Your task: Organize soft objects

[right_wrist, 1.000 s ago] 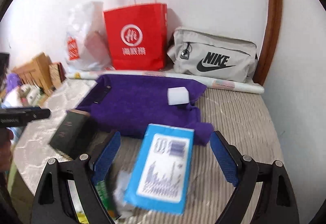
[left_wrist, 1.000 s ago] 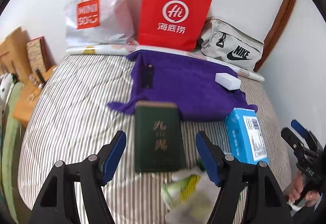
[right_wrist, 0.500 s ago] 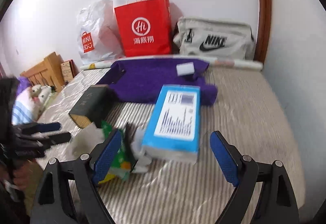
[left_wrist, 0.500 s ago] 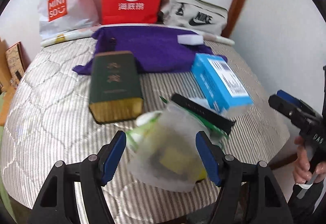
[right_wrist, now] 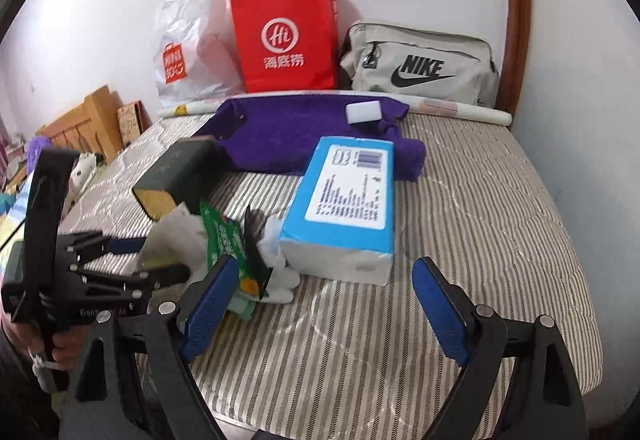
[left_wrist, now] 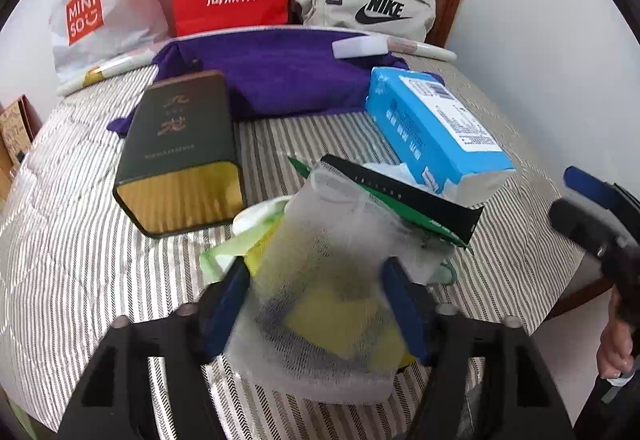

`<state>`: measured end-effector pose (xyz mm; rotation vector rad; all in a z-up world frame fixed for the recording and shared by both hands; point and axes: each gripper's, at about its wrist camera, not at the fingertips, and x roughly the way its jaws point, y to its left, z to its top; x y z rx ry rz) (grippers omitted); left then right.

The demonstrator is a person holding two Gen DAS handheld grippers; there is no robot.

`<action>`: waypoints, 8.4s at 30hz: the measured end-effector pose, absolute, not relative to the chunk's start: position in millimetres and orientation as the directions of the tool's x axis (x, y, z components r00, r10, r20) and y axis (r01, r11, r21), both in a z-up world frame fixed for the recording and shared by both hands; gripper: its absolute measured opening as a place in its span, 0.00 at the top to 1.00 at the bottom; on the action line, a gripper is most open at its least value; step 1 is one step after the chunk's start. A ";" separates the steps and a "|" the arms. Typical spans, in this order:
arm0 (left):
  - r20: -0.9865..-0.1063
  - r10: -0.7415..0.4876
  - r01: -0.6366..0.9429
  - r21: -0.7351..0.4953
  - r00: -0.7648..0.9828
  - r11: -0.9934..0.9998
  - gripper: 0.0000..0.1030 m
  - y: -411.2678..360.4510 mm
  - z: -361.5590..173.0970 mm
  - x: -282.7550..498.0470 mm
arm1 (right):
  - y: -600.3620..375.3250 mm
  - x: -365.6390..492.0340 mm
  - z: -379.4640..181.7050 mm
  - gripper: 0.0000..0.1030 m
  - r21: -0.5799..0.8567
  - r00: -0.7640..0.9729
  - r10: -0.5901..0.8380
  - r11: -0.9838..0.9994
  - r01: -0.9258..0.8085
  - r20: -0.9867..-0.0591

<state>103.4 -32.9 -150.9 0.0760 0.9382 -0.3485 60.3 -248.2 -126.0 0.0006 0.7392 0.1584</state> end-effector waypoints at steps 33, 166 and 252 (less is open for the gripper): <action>-0.770 -0.323 0.214 -0.244 0.550 0.946 0.82 68.4 -148.8 102.2 | -204.2 70.0 -149.3 0.14 0.089 0.664 0.253 0.958 -0.272 -0.704; -0.810 -0.092 0.198 0.031 0.580 0.980 0.78 64.8 -180.0 97.8 | -256.2 26.8 -160.7 0.97 0.239 0.626 0.432 0.897 -0.372 -0.649; -0.825 -0.216 0.118 -0.181 0.521 0.976 0.91 39.9 -97.3 334.2 | -269.4 329.7 -116.3 0.81 0.106 0.649 0.252 0.961 -0.256 -0.718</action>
